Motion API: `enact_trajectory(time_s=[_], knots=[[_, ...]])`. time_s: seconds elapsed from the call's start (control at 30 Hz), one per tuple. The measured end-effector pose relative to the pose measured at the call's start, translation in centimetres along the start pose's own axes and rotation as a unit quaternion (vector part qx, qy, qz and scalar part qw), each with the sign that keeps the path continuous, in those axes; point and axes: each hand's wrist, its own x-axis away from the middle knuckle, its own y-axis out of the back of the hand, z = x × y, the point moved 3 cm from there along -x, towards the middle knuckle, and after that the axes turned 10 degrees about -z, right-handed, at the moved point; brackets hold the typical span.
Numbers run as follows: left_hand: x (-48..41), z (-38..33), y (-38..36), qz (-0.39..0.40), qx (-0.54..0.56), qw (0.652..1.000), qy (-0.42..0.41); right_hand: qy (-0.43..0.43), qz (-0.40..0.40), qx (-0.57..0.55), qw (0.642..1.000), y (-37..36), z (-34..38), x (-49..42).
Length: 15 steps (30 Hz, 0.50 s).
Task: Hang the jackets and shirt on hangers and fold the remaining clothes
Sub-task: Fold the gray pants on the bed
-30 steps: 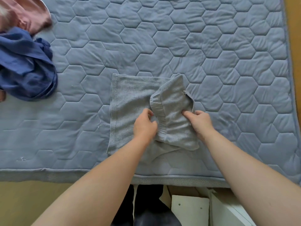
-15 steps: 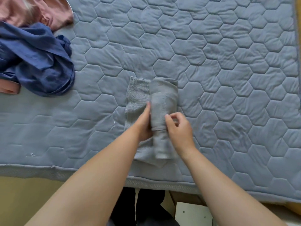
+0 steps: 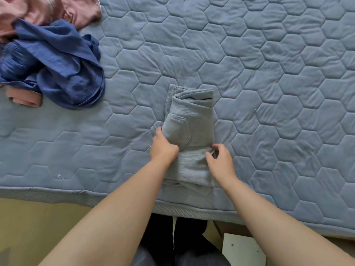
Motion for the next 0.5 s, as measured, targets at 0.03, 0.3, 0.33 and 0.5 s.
enact_trajectory(time_s=[0.03,0.3,0.33,0.5], knots=[[0.3,-0.8,0.3,-0.033,-0.026,0.998,-0.045,-0.042,0.031,-0.028,0.998,-0.4,-0.6,0.0],[-5.0,-9.6,1.8,0.048,0.094,0.977,-0.185,-0.156,0.203,-0.111,0.960,-1.6,-1.2,-1.3],[-6.0,-10.1,1.6,0.078,0.068,0.980,-0.170,-0.158,0.213,-0.120,0.957,-1.7,-1.1,-1.4],[-7.6,-8.4,2.0,0.043,0.123,0.987,-0.095,-0.078,0.288,0.030,0.954,3.6,0.0,-6.0]])
